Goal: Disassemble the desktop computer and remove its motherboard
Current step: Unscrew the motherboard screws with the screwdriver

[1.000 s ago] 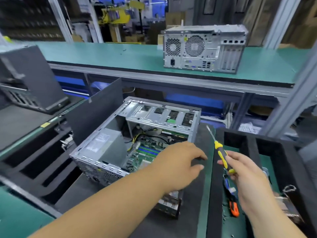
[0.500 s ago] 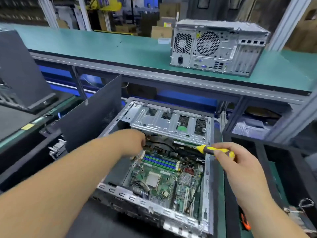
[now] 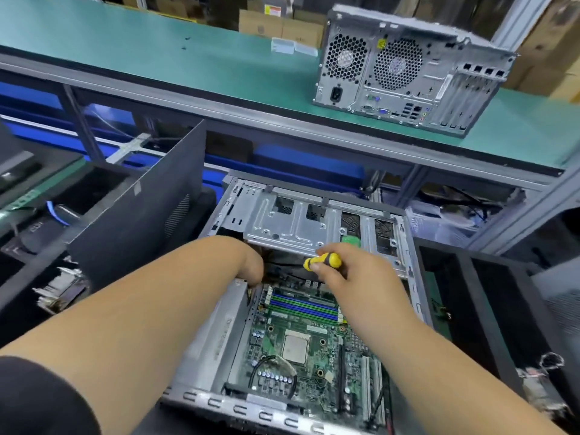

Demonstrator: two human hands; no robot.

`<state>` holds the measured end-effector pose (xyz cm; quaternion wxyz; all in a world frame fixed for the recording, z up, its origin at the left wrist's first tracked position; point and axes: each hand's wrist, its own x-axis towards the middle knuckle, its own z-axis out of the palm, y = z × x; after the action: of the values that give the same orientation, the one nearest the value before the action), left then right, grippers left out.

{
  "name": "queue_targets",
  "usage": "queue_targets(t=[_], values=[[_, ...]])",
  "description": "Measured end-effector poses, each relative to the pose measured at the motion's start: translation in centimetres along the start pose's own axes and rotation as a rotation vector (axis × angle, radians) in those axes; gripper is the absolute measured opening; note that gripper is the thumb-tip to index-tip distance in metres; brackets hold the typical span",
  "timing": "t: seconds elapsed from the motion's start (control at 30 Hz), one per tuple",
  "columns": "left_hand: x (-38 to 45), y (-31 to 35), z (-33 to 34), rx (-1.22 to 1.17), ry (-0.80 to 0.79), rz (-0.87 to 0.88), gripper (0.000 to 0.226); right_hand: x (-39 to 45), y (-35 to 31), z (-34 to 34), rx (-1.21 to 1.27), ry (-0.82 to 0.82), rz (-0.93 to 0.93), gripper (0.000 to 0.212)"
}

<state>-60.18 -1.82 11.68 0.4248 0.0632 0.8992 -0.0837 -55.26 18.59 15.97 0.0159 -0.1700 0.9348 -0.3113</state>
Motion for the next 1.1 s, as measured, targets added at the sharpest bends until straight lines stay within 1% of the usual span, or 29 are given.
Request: queue_targets(t=[0.07,0.17,0.33,0.4,0.53,0.73,0.97,1.03,1.1], values=[[0.6,-0.2,0.3,0.005,-0.004,-0.006,0.045,0.8,-0.5,1.2,-0.082,-0.017,-0.023,0.023],[1.4,-0.6,0.4,-0.005,0.004,-0.001,0.048,1.4,-0.6,3.0,-0.14,-0.041,-0.039,0.019],[2.2,-1.1,0.5,-0.011,-0.023,0.038,0.06,1.4,0.4,5.0,-0.169,-0.037,-0.04,0.025],[2.3,-0.9,0.5,0.014,-0.04,0.04,0.062,1.3,0.8,5.3,-0.174,-0.024,-0.061,0.026],[2.5,-0.5,0.5,0.031,-0.028,0.001,0.054,1.3,1.2,5.8,-0.142,-0.049,-0.067,0.026],[2.3,-0.6,0.4,0.019,-0.011,0.01,0.054,1.7,1.5,6.3,-0.132,-0.07,-0.08,0.025],[2.2,-0.2,0.2,0.009,-0.019,0.028,0.039,2.2,1.5,6.6,-0.126,-0.069,-0.086,0.022],[2.2,-0.1,0.2,0.027,-0.023,0.035,0.035,2.3,1.3,6.6,-0.19,-0.072,-0.133,0.027],[2.6,-0.2,0.2,0.054,-0.036,0.051,0.032,2.5,0.9,6.9,-0.316,-0.063,-0.245,0.031]])
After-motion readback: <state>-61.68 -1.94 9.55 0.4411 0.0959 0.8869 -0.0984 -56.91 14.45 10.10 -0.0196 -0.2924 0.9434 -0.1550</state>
